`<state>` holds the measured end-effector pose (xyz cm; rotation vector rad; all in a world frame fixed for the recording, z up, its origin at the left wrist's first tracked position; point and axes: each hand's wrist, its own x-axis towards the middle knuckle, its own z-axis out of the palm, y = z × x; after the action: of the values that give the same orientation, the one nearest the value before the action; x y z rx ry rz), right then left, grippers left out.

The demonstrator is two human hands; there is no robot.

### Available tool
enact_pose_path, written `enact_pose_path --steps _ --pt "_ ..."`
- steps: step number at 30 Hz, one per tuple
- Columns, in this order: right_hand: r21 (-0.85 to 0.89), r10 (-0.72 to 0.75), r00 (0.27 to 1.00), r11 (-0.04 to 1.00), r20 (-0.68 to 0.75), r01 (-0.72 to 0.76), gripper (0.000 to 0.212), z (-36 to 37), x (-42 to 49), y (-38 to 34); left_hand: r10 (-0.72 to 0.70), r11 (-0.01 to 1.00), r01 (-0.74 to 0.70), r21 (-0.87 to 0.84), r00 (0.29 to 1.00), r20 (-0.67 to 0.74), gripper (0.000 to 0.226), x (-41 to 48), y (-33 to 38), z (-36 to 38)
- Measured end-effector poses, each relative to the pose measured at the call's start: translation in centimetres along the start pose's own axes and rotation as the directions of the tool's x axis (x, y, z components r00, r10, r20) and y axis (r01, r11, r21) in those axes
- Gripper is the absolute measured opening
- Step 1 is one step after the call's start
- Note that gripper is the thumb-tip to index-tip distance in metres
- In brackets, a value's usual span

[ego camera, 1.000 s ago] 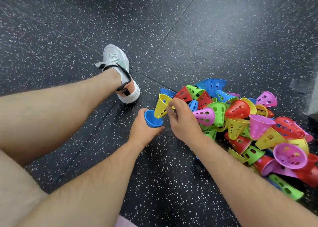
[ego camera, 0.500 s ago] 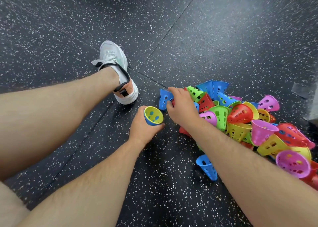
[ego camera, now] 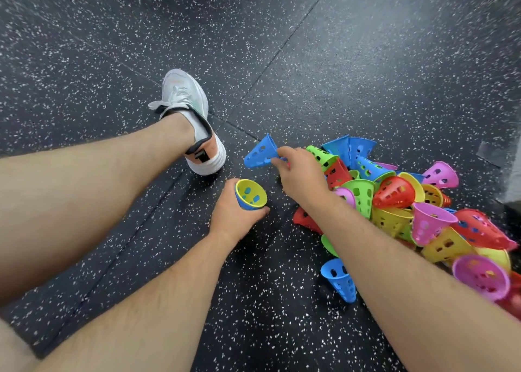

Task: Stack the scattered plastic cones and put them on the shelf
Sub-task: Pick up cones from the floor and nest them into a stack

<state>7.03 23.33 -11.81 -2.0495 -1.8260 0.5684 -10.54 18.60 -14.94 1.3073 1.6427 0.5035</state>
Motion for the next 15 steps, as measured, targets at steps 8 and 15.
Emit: enact_pose_path --steps 8,15 --pt "0.054 -0.172 0.961 0.981 -0.216 0.188 0.016 -3.3 -6.4 1.3 0.034 0.998 -0.035 0.046 0.999 0.014 0.067 -0.3 0.7 0.4" --pt "0.074 -0.22 0.967 0.97 -0.13 0.231 0.023 -2.9 -9.6 1.5 0.104 0.994 -0.105 0.033 0.994 0.044 0.069 -1.8 2.8 2.1"
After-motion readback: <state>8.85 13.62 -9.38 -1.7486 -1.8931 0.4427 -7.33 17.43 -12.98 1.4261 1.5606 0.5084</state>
